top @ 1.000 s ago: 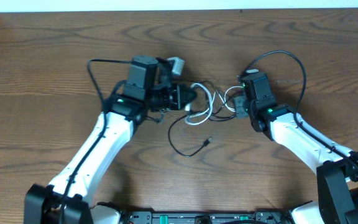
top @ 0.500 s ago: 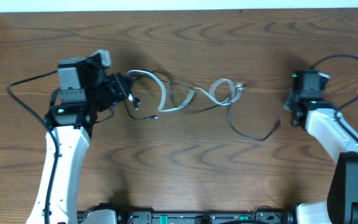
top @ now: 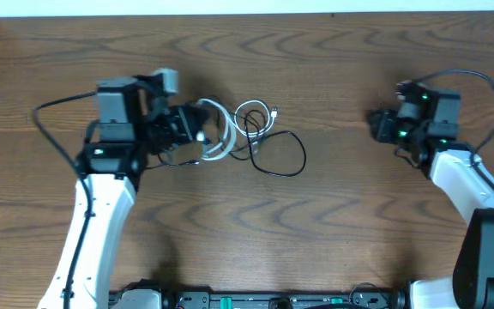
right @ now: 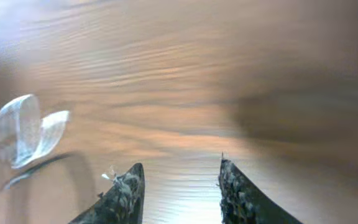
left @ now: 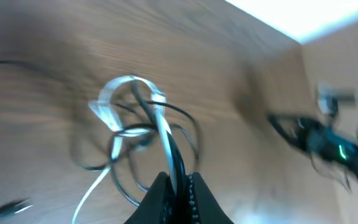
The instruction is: Untangle cables
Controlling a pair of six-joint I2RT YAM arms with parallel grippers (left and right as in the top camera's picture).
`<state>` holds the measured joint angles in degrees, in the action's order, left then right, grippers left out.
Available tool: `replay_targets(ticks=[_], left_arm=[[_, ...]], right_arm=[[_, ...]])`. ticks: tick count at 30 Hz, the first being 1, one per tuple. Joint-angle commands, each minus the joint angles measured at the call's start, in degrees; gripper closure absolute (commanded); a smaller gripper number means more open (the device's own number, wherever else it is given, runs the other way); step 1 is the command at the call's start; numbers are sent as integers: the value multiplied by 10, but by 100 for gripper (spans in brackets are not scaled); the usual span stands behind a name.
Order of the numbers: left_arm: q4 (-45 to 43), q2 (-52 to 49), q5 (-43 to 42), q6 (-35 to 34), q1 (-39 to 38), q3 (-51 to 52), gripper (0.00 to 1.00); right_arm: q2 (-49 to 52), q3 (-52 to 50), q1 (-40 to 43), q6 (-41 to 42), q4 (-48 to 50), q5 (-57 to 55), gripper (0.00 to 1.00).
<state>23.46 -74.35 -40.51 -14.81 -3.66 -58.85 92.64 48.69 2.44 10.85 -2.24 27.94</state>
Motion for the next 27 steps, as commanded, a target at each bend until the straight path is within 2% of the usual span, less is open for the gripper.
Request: replay_targets(ticks=[1,6,7,8,9,11,13,21,24,27], left_arm=[[-2,7,-75,107,-50,-4,93],[-2,7,-117,179,-116,-4,92],[-2,7,-117,179,-123,-4,83],[-2,7,-117,179,-129,-4,64],[-2,7,-113,178,-133,-4,53],[-2,7,-107,178,-134,-4,44],[-1,7,-80,178,-134,-4,41],[28,3,76,174,-134,-4,40],[49,-7,143,151,-134,-4,41],[64,-24,172,134,-134,-4,40]], right_arm=[[4,3,-40,-58,16,144,60],[4,3,-97,-114,28,144,53],[4,3,-104,-120,28,139,53],[4,3,-111,-120,28,127,53],[4,3,-117,-120,27,106,52],[4,3,-123,-120,25,68,52],[4,3,-124,-119,24,49,51],[4,3,-132,-117,15,71,48],[4,3,-147,-118,12,98,48],[4,3,-165,-118,12,102,48]])
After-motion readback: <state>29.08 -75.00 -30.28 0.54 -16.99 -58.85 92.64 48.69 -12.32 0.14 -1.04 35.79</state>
